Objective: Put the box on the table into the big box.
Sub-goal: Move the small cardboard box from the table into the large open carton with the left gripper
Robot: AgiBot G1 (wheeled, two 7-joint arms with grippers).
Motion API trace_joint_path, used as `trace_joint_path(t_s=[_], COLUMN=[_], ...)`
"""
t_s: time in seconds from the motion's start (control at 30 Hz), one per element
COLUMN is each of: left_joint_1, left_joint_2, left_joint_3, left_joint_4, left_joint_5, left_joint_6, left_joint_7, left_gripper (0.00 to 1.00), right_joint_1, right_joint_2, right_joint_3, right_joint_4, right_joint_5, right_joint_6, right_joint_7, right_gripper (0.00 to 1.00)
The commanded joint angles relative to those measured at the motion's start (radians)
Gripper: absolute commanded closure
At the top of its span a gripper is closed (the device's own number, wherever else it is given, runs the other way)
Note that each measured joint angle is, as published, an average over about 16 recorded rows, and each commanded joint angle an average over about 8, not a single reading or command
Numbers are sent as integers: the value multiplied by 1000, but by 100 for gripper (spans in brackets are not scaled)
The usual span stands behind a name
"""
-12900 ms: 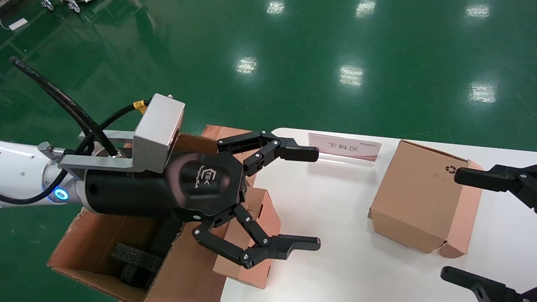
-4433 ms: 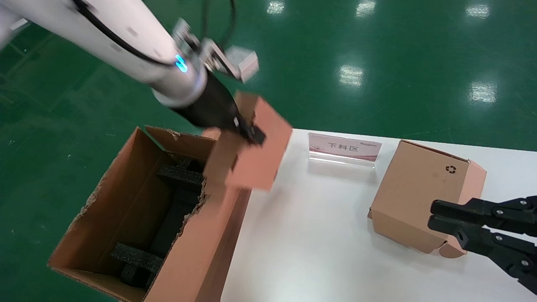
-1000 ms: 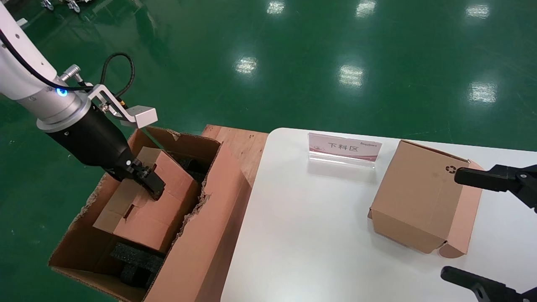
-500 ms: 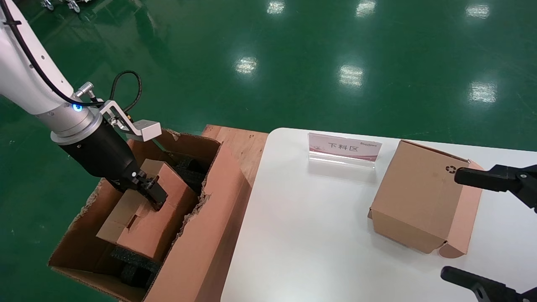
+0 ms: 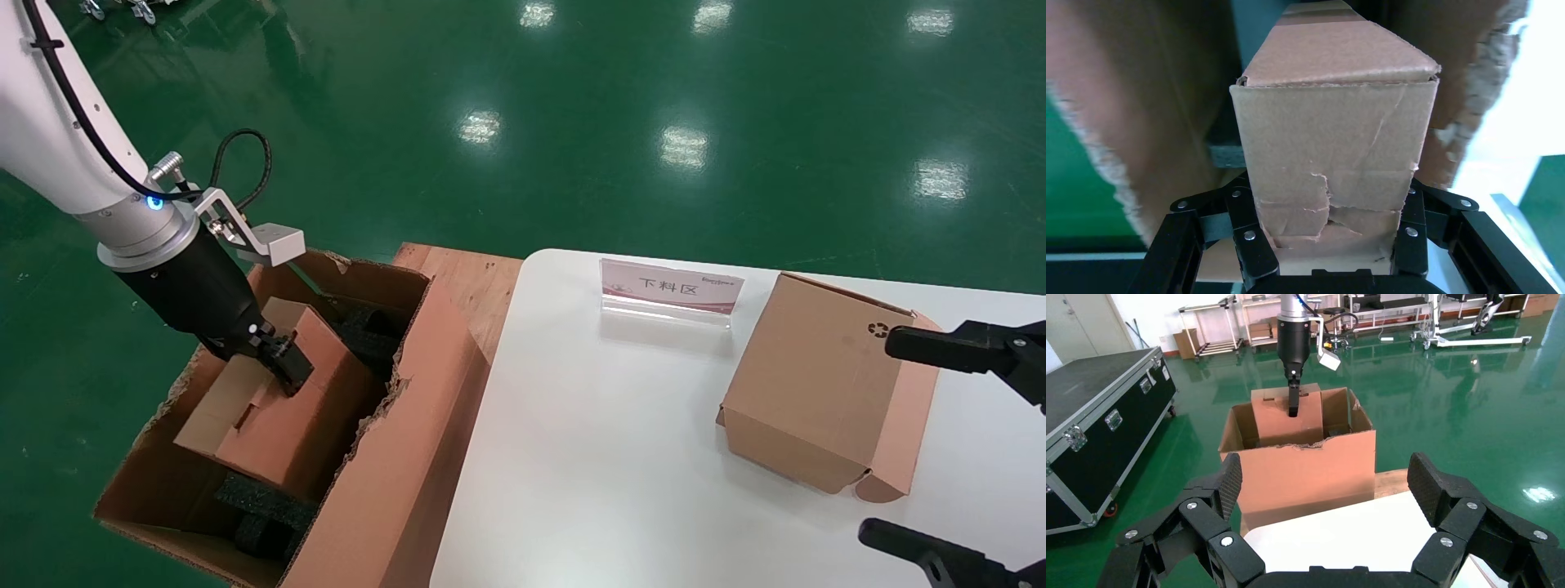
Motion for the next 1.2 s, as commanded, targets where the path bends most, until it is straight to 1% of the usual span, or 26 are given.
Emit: trace_joint_path(t_s=[0.03,0.37,0.63,0.9,1.2], left_joint_1=[0,6,29,65,116], left_joint_2=[5,19,17,-6,-51], left_joint_3=[8,39,48,35,11], left_joint_4=[2,23,46,65,60], left_joint_5=[12,59,80,88,90], left_joint_6=[-6,-39,-86,-172,-283], left_joint_7=[-2,-26,-49,-64,-64], left_gripper=[100,100,100,100,100], right_joint_1=[0,0,0,0,0], right_joint_2=[0,0,0,0,0], right_joint_3=[0,0,0,0,0], right_joint_4=[0,0,0,0,0], right_joint_5=[0,0,0,0,0], right_joint_6=[0,0,0,0,0], right_joint_7=[0,0,0,0,0], right_gripper=[0,0,0,0,0])
